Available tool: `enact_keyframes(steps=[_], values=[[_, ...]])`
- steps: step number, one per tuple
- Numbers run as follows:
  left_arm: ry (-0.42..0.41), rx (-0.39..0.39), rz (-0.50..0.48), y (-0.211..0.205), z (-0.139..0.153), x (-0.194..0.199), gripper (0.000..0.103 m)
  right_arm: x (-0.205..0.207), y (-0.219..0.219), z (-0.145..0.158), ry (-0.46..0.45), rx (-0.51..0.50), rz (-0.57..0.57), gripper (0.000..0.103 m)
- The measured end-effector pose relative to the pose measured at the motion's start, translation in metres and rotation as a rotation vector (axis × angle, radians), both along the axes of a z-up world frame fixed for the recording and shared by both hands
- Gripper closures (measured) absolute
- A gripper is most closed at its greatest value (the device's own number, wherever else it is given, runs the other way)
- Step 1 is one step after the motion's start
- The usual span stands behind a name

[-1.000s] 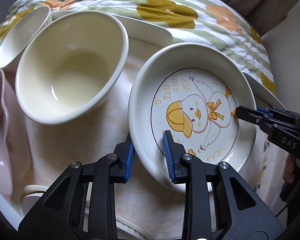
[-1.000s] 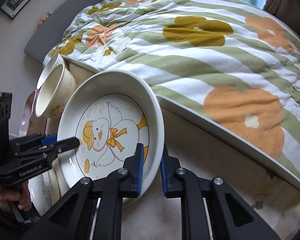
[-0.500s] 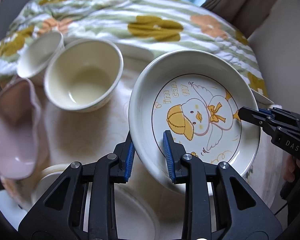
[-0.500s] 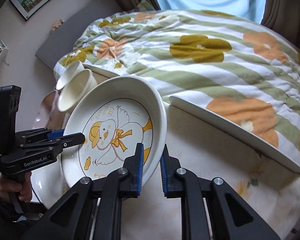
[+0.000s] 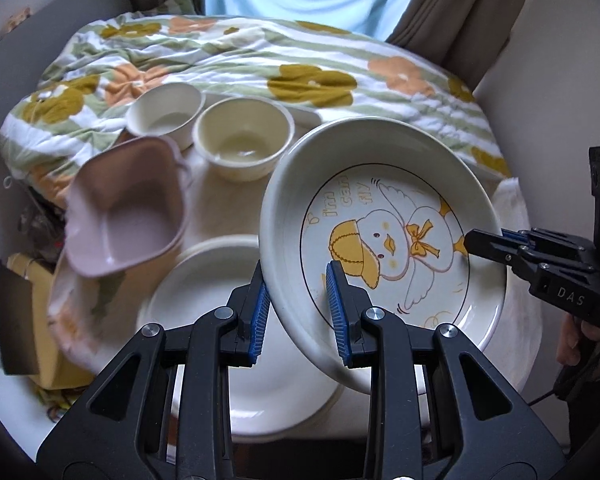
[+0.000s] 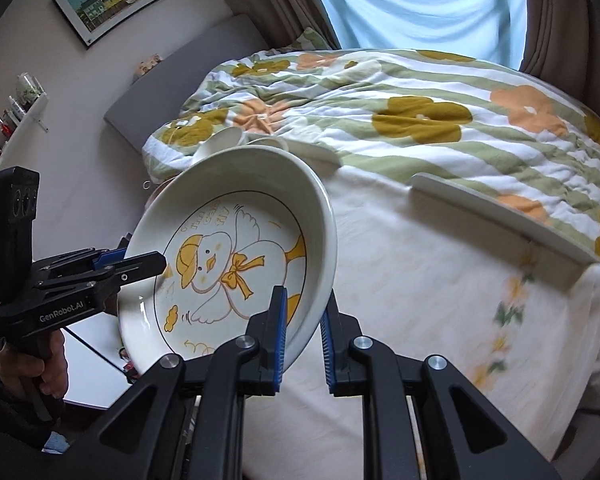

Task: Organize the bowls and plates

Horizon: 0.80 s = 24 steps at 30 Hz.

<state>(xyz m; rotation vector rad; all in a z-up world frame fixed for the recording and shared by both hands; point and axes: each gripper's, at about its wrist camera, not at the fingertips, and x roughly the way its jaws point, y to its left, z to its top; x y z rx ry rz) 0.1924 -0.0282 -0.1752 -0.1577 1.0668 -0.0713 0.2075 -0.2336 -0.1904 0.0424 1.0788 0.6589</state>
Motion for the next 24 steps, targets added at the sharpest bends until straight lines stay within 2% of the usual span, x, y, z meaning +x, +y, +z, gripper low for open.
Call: enact_keyframes(steps=[6,11,14,18,24], values=[[0.033,0.008,-0.045,0.029,-0.022,-0.025,0.078,-0.031,0.027,-0.020,0.027,-0.005,-0.034,0.088],[0.094,-0.015,-0.070,0.050,-0.058,-0.028,0.078,-0.061,0.053,-0.031,-0.023,-0.092,-0.084,0.088],[0.122,-0.022,-0.090,0.061,-0.078,-0.028,0.078,-0.073,0.064,-0.041,-0.021,-0.122,-0.117,0.088],[0.135,-0.013,-0.131,0.065,-0.092,-0.026,0.078,-0.076,0.072,-0.054,0.020,-0.161,-0.150,0.088],[0.129,0.033,-0.178,0.066,-0.099,-0.024,0.078,-0.079,0.078,-0.059,0.018,-0.173,-0.194,0.088]])
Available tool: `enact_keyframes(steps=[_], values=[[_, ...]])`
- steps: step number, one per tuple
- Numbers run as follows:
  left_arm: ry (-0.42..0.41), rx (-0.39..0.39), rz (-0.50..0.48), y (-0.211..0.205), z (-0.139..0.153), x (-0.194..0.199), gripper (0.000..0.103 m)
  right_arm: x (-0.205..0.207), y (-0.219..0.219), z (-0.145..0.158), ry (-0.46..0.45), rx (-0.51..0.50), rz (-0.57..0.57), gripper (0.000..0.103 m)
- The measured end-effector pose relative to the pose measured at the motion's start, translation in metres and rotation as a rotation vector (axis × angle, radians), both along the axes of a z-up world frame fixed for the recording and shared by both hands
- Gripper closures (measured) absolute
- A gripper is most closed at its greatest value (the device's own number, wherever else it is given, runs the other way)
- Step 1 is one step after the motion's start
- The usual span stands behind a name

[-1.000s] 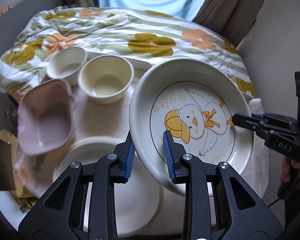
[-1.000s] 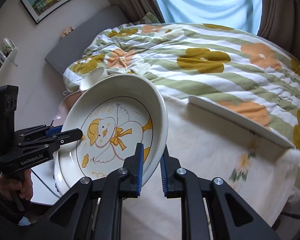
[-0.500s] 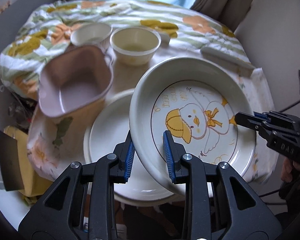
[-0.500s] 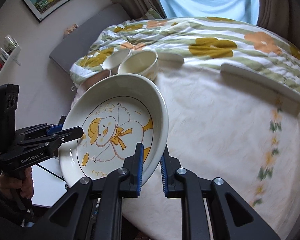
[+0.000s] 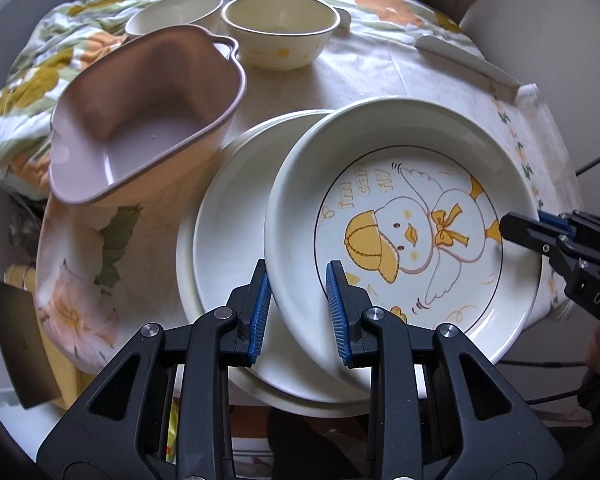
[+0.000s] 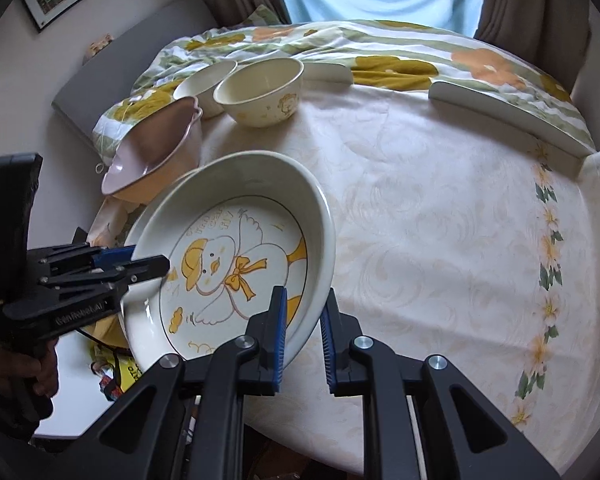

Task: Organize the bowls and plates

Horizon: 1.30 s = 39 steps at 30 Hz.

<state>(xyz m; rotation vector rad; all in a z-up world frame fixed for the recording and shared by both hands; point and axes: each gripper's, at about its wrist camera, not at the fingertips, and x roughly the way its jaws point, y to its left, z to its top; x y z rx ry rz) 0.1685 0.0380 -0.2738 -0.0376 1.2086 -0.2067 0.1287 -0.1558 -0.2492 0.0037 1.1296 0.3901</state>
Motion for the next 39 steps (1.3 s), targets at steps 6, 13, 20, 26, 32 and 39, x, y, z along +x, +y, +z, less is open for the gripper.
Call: enact_keyframes(steps=[6,13,20,26,32,39], values=[[-0.022,0.093,-0.041,-0.008,-0.002,0.003,0.078,-0.006,0.009,-0.002,-0.010,-0.019,-0.017,0.088],[-0.063,0.183,-0.059,-0.018,-0.002,-0.002,0.078,-0.009,0.011,-0.002,-0.019,-0.021,-0.041,0.088],[-0.083,0.228,-0.064,-0.020,-0.001,-0.004,0.078,-0.011,0.015,0.000,-0.037,-0.043,-0.045,0.088],[-0.104,0.260,-0.065,-0.021,0.003,-0.005,0.078,-0.012,0.018,0.002,-0.050,-0.050,-0.047,0.088],[-0.115,0.280,-0.064,-0.018,0.003,-0.006,0.078,-0.011,0.023,0.001,-0.055,-0.056,-0.042,0.088],[-0.123,0.288,-0.057,-0.012,0.004,-0.007,0.078,-0.010,0.029,-0.006,-0.041,-0.049,-0.047,0.088]])
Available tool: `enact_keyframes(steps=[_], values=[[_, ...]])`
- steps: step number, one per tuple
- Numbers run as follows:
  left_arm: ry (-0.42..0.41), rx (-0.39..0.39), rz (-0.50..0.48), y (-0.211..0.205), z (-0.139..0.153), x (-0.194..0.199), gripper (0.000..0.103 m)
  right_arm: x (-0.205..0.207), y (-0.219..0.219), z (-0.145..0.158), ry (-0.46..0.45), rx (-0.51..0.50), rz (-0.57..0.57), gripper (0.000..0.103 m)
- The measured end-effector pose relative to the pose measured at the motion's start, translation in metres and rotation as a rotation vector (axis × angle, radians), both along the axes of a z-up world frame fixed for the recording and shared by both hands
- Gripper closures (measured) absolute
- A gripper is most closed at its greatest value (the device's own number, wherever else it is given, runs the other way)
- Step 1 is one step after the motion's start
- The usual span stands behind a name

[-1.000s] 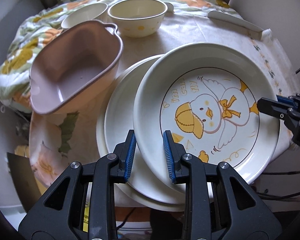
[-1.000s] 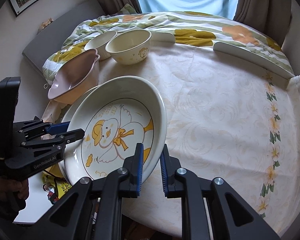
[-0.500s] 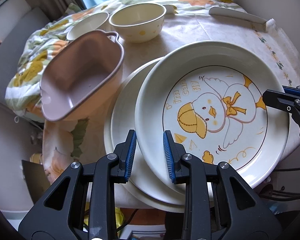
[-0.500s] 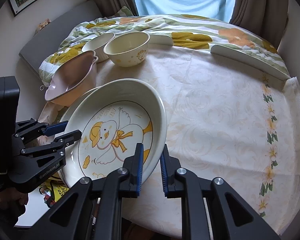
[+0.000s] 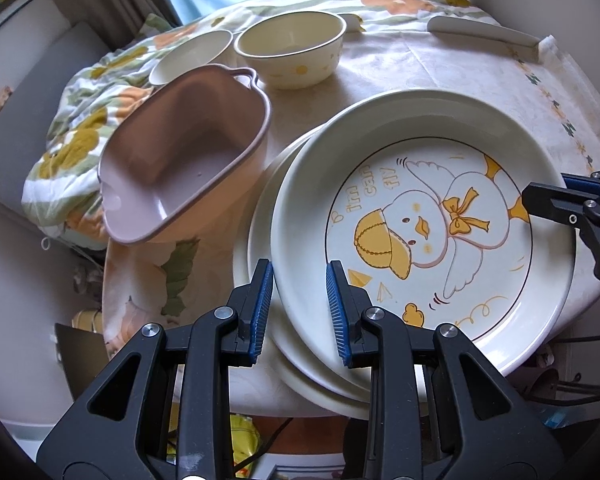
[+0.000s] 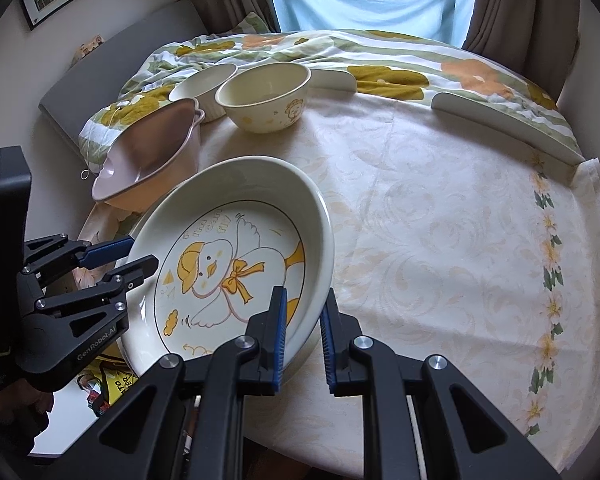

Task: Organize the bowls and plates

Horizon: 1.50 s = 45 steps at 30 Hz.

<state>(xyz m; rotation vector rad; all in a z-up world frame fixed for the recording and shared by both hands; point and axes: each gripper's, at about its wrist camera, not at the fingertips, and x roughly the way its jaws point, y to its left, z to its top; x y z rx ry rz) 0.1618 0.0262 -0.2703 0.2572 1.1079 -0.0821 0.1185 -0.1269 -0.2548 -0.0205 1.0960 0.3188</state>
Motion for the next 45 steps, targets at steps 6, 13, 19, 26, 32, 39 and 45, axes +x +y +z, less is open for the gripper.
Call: enact_keyframes(steps=[6,13,19,26,32,39,45], values=[[-0.009,0.012,0.004,0.001,0.001,-0.002,0.078,-0.002,0.003,-0.008,0.013,-0.008,-0.010,0.088],[-0.014,0.027,-0.009,0.001,0.001,-0.004,0.078,-0.004,0.005,-0.012,-0.007,-0.026,-0.016,0.088],[-0.020,0.032,-0.015,0.001,0.001,-0.007,0.078,-0.007,0.012,-0.013,-0.043,-0.092,-0.001,0.088],[-0.027,0.029,-0.008,0.004,0.001,-0.007,0.078,-0.008,0.015,-0.014,-0.058,-0.129,0.013,0.088],[-0.015,0.021,0.013,0.004,0.003,-0.005,0.078,-0.007,0.011,-0.013,-0.051,-0.115,0.023,0.088],[-0.109,-0.021,0.110,0.007,0.053,-0.005,0.078,0.004,-0.017,0.022,-0.065,0.012,0.011,0.087],[-0.231,-0.063,0.276,0.019,0.091,-0.008,0.000,0.020,-0.037,0.061,-0.128,0.119,0.072,0.000]])
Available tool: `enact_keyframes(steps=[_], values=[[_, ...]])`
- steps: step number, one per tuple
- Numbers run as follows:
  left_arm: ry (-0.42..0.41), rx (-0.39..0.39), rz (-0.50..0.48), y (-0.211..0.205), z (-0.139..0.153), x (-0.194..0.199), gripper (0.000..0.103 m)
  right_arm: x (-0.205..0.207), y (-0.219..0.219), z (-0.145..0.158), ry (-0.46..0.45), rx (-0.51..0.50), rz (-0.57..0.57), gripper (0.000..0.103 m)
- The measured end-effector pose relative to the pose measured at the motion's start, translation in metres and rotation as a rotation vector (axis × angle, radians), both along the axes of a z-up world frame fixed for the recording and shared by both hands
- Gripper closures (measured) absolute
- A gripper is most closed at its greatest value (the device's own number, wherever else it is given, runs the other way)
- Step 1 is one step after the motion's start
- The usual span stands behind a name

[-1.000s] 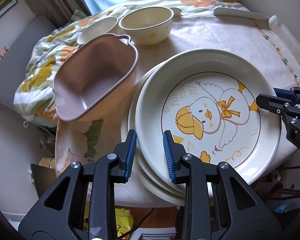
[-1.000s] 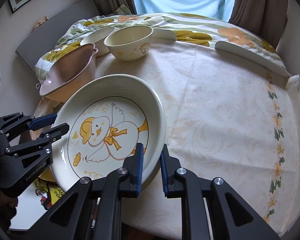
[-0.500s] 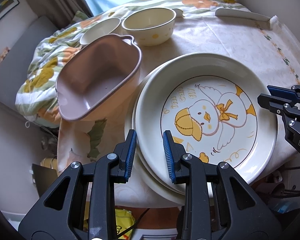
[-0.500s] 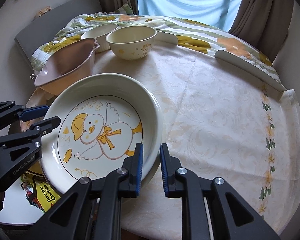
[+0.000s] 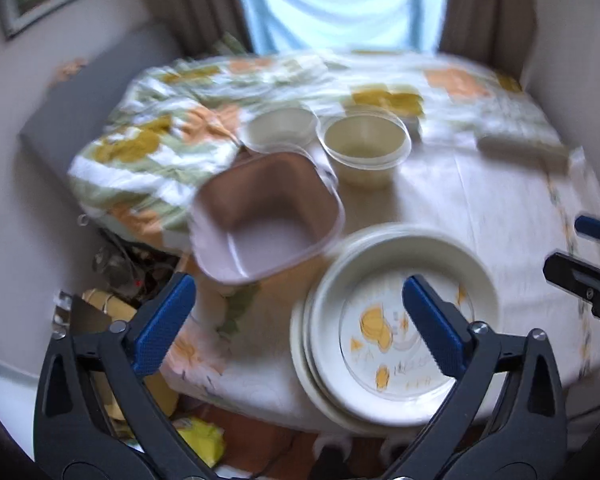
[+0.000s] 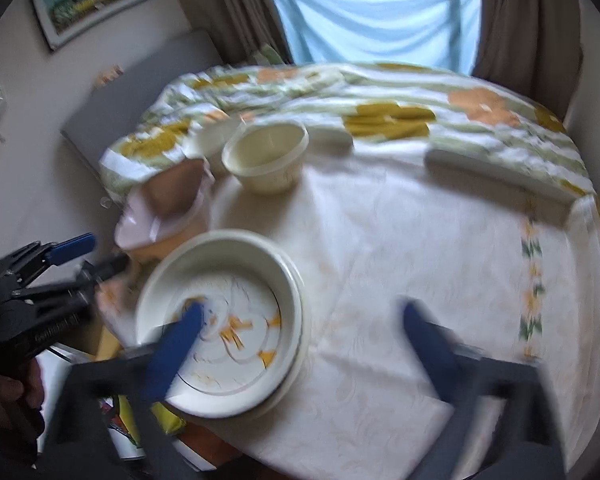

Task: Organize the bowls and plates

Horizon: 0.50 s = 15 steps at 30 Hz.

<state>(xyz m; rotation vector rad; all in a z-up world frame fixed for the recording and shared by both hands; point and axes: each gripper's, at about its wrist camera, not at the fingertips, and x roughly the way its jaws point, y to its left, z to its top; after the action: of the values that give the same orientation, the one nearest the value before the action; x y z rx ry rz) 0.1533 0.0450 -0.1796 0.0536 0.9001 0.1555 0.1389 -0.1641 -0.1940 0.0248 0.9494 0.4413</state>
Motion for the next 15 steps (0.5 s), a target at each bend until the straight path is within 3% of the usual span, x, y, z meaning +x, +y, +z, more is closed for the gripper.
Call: enact_keyframes(steps=[5,10,13,15], values=[[0.045,-0.081,0.114,0.021,0.008,0.004,0.000,0.024,0.010,0.010,0.011,-0.053,0.117,0.000],[0.050,-0.230,0.241,0.072,0.011,0.009,0.001,0.050,0.039,0.015,0.000,-0.049,0.190,0.000],[0.051,-0.276,0.263,0.093,0.001,0.020,0.001,0.077,0.069,0.003,0.089,0.021,0.249,0.000],[0.078,-0.304,0.273,0.109,-0.012,0.033,0.001,0.091,0.087,-0.012,0.138,0.018,0.266,0.001]])
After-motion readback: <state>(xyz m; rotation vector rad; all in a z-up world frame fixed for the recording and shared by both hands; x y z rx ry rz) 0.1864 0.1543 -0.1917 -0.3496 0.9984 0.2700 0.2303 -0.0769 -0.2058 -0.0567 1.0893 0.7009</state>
